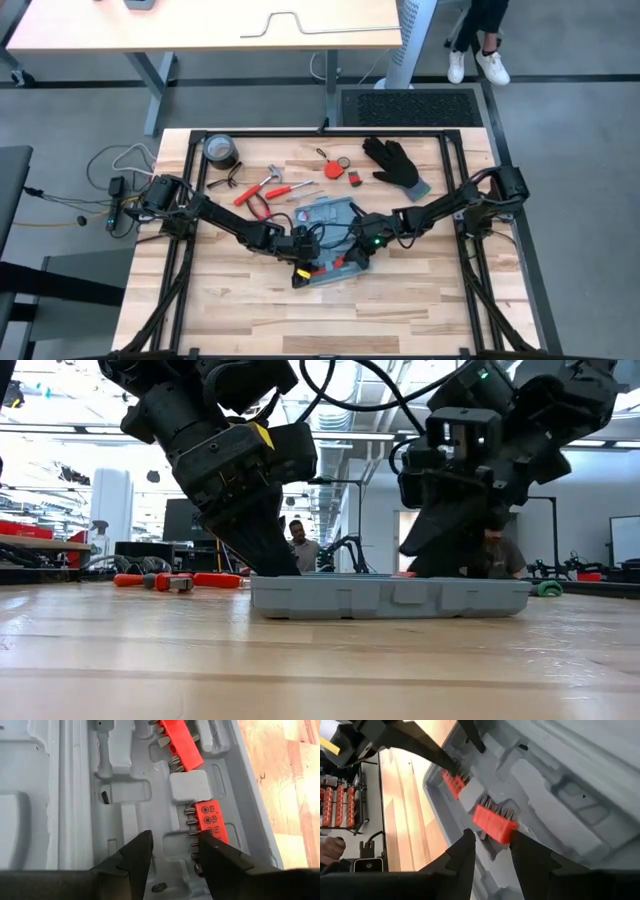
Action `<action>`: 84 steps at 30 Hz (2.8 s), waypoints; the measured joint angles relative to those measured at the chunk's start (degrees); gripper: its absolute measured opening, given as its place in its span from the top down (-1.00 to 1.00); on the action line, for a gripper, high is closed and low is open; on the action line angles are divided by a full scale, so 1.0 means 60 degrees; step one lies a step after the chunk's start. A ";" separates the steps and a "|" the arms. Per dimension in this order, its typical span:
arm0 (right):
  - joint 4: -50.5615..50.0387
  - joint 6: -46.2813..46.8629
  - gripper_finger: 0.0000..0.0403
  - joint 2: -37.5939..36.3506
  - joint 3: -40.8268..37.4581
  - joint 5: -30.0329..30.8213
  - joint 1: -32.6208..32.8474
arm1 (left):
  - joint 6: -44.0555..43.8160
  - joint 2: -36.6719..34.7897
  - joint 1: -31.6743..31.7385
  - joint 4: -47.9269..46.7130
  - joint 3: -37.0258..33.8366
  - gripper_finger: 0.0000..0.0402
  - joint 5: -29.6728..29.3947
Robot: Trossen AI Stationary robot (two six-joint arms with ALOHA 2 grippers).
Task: Prefit tool cases
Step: Remove the right orange screwdriver bits from the gray prefit tool case
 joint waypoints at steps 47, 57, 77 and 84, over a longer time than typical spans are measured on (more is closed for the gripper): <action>0.0824 0.0466 0.37 0.1024 0.0750 -0.1410 -0.0051 | -0.0197 -0.0004 0.0000 0.0489 -0.0306 0.21 -0.0044; 0.0494 0.0559 0.41 0.1013 0.0758 -0.1392 0.0311 | -0.0160 -0.0004 0.0000 0.0489 -0.0299 0.21 -0.0106; 0.0680 0.0860 0.41 0.1024 0.0750 -0.0874 0.0296 | -0.0193 -0.0004 0.0007 0.0459 -0.0299 0.21 -0.0326; 0.0856 0.1016 0.41 0.1024 0.0750 -0.0874 0.0182 | -0.0205 -0.0004 0.0007 0.0470 -0.0302 0.21 -0.0363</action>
